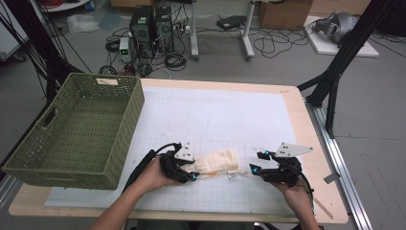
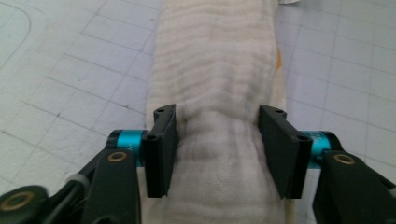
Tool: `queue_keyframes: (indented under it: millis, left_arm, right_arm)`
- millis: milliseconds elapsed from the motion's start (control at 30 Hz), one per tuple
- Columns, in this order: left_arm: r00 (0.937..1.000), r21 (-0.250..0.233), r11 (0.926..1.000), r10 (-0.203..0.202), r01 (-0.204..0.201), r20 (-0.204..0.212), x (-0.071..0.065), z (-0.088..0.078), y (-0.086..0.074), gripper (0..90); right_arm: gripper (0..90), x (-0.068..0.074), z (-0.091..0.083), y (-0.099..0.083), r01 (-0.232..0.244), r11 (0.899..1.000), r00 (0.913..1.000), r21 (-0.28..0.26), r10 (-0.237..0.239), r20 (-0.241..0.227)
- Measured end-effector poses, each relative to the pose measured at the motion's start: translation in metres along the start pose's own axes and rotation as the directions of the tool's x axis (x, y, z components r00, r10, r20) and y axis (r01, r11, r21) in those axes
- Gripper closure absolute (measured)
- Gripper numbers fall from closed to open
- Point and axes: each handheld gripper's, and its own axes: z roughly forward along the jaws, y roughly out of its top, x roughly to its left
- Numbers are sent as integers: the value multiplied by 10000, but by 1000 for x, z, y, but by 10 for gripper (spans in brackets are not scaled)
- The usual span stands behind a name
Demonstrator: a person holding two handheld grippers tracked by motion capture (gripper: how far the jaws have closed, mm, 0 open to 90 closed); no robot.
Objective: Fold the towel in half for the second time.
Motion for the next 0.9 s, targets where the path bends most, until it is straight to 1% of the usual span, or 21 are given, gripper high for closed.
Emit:
queue_keyframes:
  millis: [100,133,200,267,300,367,433,567,600,667,733,800,900]
  left_arm:
    - [9997,36,10000,72,-71,-238,0,0,1,574]
    - [9995,-2,10000,40,-40,-317,0,0,1,606]
    - [9991,16,10000,5,-4,-415,0,0,2,647]
    - [9982,-79,9999,64,-69,-595,2,0,0,738]
    - [9982,-163,9999,23,-33,-607,2,0,-1,756]
    - [9978,-278,9996,42,-61,-669,2,0,-2,773]
    - [9975,-363,9993,-49,24,-698,2,0,-3,785]
    - [9962,-322,9995,-65,37,-872,1,-1,-1,797]
    - [9956,-393,9992,-145,109,-928,1,-2,-1,797]
    - [9950,-702,9971,-373,308,-931,2,-7,0,798]
    - [9944,-1077,9928,-617,522,-862,4,-13,0,798]
    - [9937,-1218,9906,-724,617,-856,6,-18,0,797]
    - [9944,-1327,9893,-710,601,-787,5,-21,0,798]
  right_arm:
    - [416,0,0,1,-12,10000,10000,-37,12,15]
    - [416,-1,0,1,37,10000,10000,-67,-36,39]
    - [415,-1,-1,1,-39,9999,10000,-103,40,46]
    - [412,-2,-1,1,-80,9999,9999,-127,81,63]
    - [412,-3,-1,1,-61,9999,9999,-156,63,78]
    - [411,-3,-2,0,-117,9998,9999,-179,118,104]
    - [410,-4,-2,0,-134,9998,9998,-178,136,129]
    - [410,-5,-2,0,-140,9997,9998,-221,144,151]
    - [410,-5,-2,0,-167,9996,9998,-243,170,138]
    - [410,-6,-3,0,-180,9994,9997,-303,184,149]
    - [408,-7,-4,0,-275,9990,9995,-344,280,151]
    - [407,-9,-4,0,-318,9986,9993,-419,325,159]
    - [405,-9,-4,0,-322,9984,9993,-455,330,162]
